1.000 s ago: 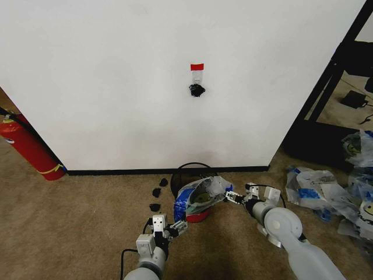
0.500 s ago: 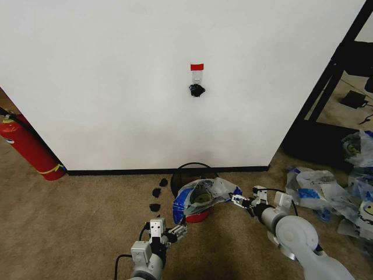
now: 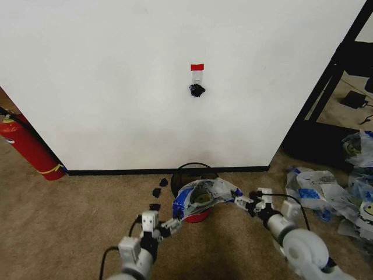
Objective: Pick up the garbage bag from the wall and place it over the trash bin.
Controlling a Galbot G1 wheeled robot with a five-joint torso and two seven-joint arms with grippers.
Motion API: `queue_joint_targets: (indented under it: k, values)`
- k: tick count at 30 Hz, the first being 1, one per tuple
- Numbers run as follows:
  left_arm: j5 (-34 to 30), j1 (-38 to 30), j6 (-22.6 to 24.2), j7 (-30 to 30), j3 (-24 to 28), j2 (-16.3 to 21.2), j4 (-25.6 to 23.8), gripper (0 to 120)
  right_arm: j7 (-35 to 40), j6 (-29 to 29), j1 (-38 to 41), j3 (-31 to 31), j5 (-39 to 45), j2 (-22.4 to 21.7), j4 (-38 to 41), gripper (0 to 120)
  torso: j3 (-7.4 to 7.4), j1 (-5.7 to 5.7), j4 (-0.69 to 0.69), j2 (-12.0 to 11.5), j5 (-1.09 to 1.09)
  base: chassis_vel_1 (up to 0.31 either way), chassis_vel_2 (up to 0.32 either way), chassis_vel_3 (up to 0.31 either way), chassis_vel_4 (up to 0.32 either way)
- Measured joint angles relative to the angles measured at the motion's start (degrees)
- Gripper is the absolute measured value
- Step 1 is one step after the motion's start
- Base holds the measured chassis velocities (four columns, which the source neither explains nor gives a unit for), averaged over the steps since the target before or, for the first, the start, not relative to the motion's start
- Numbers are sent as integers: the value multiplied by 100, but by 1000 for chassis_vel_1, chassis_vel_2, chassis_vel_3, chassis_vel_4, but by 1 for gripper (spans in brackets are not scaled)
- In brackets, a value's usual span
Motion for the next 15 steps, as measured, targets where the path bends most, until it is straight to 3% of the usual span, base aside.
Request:
queue_joint_targets:
  k: [1,2,6,8,13,14,15]
  values:
    - [-109,-253,-2,116,2,101,88,100,-446,603,-173,125,-278,152,-102,100,0,0,-1,0,-1,0,0,0,0]
    - [-166,-373,3,153,20,150,127,100,-640,831,-268,186,-364,228,-120,100,0,0,0,0,-2,0,0,0,0]
    - [-607,-1183,162,282,291,412,463,100,-1304,1556,-716,481,-705,563,-115,100,0,0,2,0,-2,0,0,0,0]
    - [-774,-1464,241,314,384,468,581,100,-1364,1629,-821,532,-755,635,-80,100,0,0,2,0,-2,0,0,0,0]
    - [-1643,-3158,1422,509,1005,667,1001,100,-1424,1928,-1331,776,-771,978,188,100,0,0,0,0,2,0,0,0,0]
    - [-1643,-3158,1422,509,1005,667,1001,100,-1424,1928,-1331,776,-771,978,188,100,0,0,0,0,2,0,0,0,0]
    - [-1741,-3578,1649,579,1250,661,1166,100,-1451,2033,-1431,844,-764,1020,230,100,0,0,1,0,-2,0,0,0,0]
